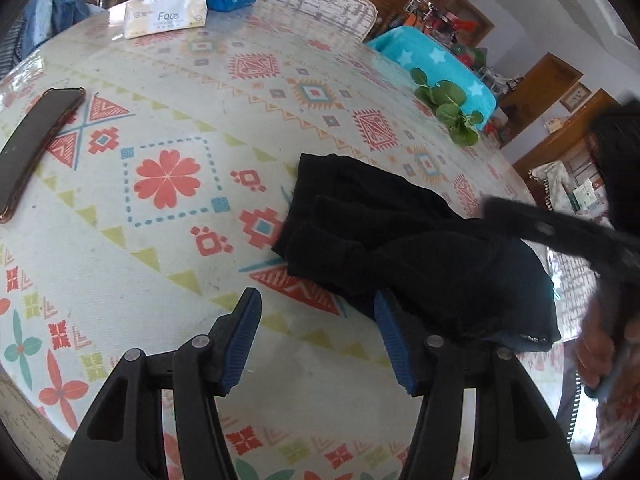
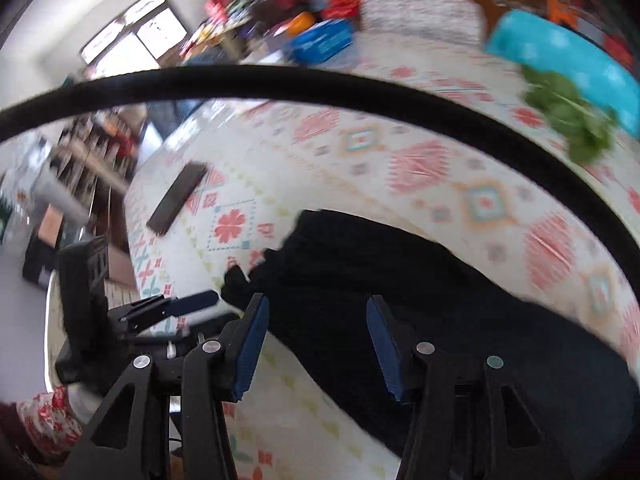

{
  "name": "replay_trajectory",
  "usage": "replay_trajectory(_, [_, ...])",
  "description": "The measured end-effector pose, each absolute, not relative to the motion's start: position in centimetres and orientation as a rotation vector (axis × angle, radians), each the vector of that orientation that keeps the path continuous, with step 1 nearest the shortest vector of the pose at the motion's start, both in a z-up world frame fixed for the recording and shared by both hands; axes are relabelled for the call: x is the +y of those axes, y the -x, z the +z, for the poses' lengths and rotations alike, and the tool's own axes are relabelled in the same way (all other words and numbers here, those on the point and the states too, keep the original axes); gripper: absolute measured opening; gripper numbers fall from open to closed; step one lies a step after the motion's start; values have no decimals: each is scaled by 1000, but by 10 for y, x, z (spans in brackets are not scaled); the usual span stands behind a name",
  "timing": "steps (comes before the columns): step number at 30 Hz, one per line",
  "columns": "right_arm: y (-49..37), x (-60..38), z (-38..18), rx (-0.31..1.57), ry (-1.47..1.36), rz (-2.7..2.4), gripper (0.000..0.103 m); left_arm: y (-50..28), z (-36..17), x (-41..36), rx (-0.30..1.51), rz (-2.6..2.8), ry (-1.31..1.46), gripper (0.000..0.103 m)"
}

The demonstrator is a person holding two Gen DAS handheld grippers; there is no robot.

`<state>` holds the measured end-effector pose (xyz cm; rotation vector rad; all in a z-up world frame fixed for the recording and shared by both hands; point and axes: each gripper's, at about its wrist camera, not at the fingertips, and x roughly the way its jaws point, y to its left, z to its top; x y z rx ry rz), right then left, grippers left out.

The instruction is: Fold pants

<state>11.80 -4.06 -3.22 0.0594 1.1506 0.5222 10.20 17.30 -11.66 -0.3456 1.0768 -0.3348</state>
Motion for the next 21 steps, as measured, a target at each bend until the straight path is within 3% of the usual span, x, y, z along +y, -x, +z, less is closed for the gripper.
replay_trajectory(8, [-167,40,-91,1299,107,651,53,-111,-118,193,1083,-337,382,58])
replay_trajectory(9, [-165,44,-94,1302,123,658,46,-113,-119,195,1081,-336,387,58])
replay_trajectory(10, [-164,48,-97,1311,145,664,17,-114,-119,196,1081,-337,389,58])
replay_trajectory(11, [-163,54,-104,1339,178,671,9,-115,-120,196,1083,-341,391,58])
replay_trajectory(21, [-185,36,-79,1300,59,648,5,-136,-119,188,1072,-397,419,58])
